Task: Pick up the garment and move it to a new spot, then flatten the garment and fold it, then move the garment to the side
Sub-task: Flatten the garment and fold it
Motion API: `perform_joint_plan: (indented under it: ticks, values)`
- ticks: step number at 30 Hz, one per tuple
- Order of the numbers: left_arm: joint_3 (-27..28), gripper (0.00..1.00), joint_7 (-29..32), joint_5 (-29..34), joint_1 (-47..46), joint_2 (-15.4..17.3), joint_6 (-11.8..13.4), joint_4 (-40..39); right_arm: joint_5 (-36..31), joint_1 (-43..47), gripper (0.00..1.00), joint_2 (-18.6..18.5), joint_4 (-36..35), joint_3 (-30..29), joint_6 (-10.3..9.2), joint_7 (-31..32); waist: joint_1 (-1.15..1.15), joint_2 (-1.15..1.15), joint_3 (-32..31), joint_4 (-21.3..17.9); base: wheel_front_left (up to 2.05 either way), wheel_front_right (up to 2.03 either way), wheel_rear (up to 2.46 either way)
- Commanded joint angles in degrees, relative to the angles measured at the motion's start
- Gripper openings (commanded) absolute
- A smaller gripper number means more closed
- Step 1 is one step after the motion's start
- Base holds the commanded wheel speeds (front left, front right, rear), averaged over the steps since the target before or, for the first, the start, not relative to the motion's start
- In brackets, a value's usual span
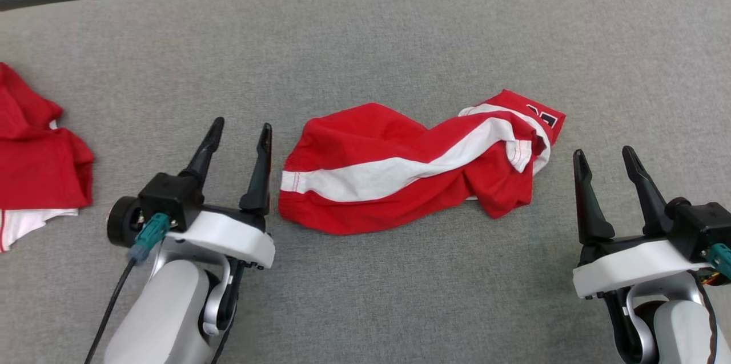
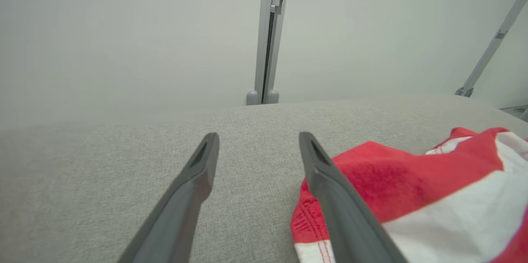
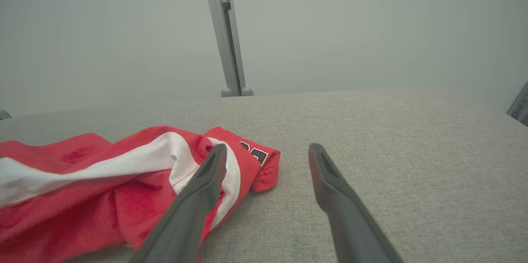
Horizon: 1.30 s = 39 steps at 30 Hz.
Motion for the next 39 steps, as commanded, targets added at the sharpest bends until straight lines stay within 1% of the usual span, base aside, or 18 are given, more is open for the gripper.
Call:
perform_joint_plan:
  ticks: [1,5,8,11,14,18,25,39]
  values:
    - [0.5,1.0,-0.2,0.4,1.1,0.3,0.5,-0.4,-0.2,-0.2,1.0,-0.3,-0.1,-0.1,0.0,0.1,0.0,0.0,-0.8,0.7,0.0,0.0,0.0]
    - [3.9,1.0,-0.1,3.1,4.0,0.7,1.5,-5.7,-0.5,0.6,1.0,-1.0,-0.2,-0.1,0.0,0.6,0.0,0.0,-2.7,1.8,0.0,0.0,0.0]
    - [6.6,1.0,-0.1,3.5,6.7,0.8,1.8,-8.4,-0.5,1.0,1.0,-1.3,-0.3,-0.1,0.0,1.0,0.0,0.0,-4.2,2.4,0.0,0.0,0.0]
    - [9.1,1.0,-0.1,3.3,9.6,1.2,1.3,-10.1,-0.6,1.8,1.0,-1.6,-0.3,0.1,0.0,1.3,0.0,0.0,-5.4,2.8,0.0,0.0,0.0]
    - [10.3,1.0,-0.2,2.9,12.3,1.7,0.4,-10.5,-0.6,2.5,1.0,-1.8,-0.2,0.6,0.0,1.5,0.0,0.0,-6.7,3.0,0.0,0.0,0.0]
    - [10.1,1.0,-0.1,2.8,15.2,2.6,-0.3,-10.2,-0.4,3.5,1.0,-2.1,-0.1,1.2,0.0,2.0,0.0,0.0,-8.1,2.7,0.0,0.0,0.0]
    - [8.8,1.0,0.8,3.1,18.2,3.0,0.0,-11.1,-0.3,4.9,1.0,-2.7,-0.4,1.6,0.0,2.8,0.0,0.0,-9.6,2.4,0.0,0.0,0.0]
    - [7.9,1.0,1.3,2.9,18.0,3.4,0.4,-11.6,0.1,5.6,1.0,-2.2,-1.4,1.3,0.0,3.0,0.0,0.0,-9.2,2.5,0.0,0.0,0.0]
